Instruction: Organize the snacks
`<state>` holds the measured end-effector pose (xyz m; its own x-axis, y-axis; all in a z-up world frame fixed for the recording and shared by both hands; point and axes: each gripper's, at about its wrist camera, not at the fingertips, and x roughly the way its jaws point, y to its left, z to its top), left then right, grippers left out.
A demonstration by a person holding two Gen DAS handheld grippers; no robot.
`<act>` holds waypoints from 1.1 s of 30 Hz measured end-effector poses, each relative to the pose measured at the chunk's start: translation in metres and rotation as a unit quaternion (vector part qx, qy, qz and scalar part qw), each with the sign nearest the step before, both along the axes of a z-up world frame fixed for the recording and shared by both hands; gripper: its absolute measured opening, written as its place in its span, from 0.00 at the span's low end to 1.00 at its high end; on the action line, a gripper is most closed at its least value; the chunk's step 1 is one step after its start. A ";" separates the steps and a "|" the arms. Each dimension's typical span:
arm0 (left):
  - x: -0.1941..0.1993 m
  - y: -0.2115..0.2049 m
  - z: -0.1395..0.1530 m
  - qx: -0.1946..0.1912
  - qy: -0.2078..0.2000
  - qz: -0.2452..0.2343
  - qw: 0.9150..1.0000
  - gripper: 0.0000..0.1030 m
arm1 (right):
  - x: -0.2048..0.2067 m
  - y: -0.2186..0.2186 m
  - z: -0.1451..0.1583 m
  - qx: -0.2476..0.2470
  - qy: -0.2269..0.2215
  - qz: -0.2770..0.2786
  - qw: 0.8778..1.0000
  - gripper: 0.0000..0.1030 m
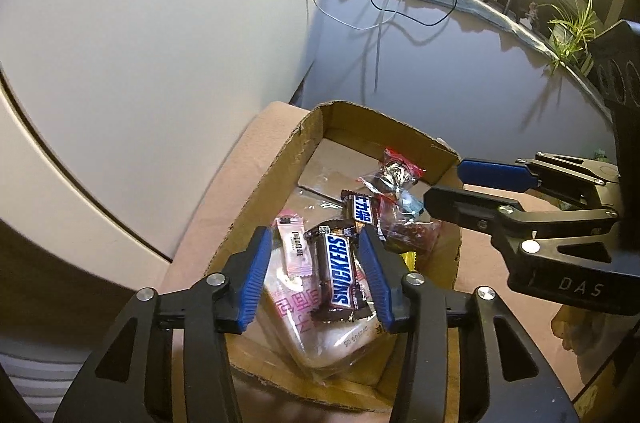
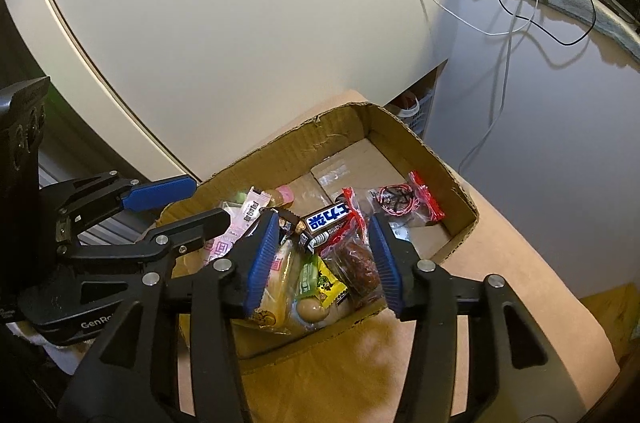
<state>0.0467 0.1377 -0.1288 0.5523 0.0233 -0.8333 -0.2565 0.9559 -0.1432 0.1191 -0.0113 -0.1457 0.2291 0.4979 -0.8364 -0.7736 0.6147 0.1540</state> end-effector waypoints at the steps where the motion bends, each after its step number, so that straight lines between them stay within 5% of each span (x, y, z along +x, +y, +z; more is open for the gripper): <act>1: -0.001 0.000 0.001 0.001 0.000 0.001 1.000 0.44 | 0.000 -0.001 0.001 0.000 0.000 -0.001 1.000 0.48; 14: -0.022 -0.006 0.009 0.006 0.014 0.012 1.000 0.57 | -0.020 -0.030 0.009 -0.003 -0.006 -0.020 1.000 0.67; 33: -0.059 -0.027 0.025 0.032 0.015 0.034 0.999 0.69 | -0.062 -0.084 0.026 -0.001 -0.031 -0.070 0.997 0.79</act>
<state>-0.0120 0.1106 -0.1037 0.5227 0.1143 -0.8448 -0.3248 0.9429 -0.0734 0.0572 -0.0956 -0.1196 0.3483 0.4552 -0.8194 -0.6876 0.7182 0.1067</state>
